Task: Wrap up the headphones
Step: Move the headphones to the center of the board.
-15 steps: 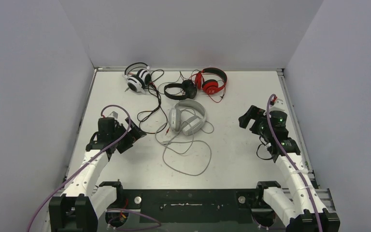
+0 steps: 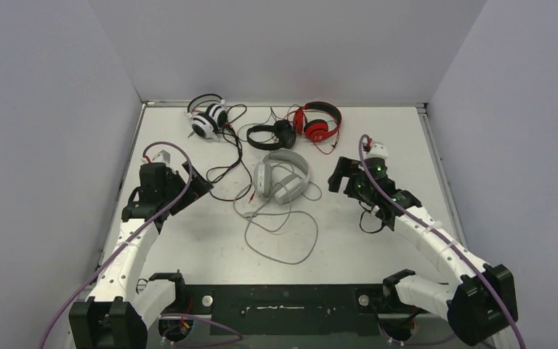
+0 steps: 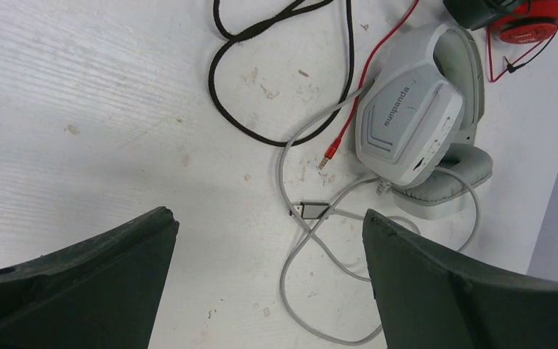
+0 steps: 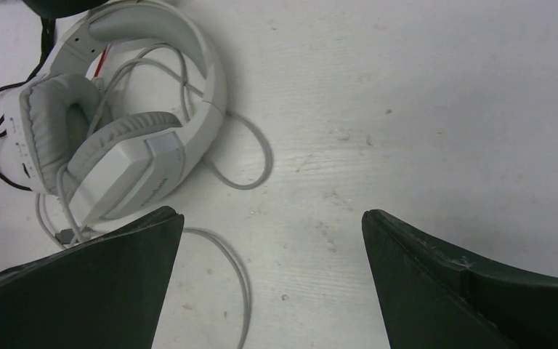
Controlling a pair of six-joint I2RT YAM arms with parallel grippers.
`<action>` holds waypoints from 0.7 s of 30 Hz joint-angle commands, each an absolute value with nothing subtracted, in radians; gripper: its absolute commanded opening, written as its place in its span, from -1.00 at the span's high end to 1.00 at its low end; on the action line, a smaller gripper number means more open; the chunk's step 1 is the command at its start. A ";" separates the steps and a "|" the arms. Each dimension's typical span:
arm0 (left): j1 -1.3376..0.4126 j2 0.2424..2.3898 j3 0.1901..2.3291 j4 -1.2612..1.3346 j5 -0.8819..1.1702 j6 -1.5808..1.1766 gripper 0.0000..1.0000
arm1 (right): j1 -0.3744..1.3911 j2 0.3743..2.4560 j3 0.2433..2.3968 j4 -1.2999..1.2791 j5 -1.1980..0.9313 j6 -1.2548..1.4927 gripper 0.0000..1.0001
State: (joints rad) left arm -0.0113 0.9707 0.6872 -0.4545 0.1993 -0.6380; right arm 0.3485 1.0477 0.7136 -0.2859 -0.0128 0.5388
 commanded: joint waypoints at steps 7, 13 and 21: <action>-0.005 0.968 0.782 -0.531 0.132 -0.563 -0.95 | 0.723 1.459 1.056 -0.309 0.427 0.739 -1.00; -0.006 1.000 0.796 -0.523 0.204 -0.515 -0.95 | 0.799 1.651 1.225 -0.322 0.455 0.812 -1.00; -0.006 0.938 0.757 -0.441 0.332 -0.492 -0.95 | 0.801 1.844 1.410 -0.505 0.572 0.963 -1.00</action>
State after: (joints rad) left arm -0.0113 0.9874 0.7422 -0.5240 0.2367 -0.5240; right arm 0.8040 1.8004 1.3319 -0.4030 0.4675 0.8745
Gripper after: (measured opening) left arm 0.974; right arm 0.999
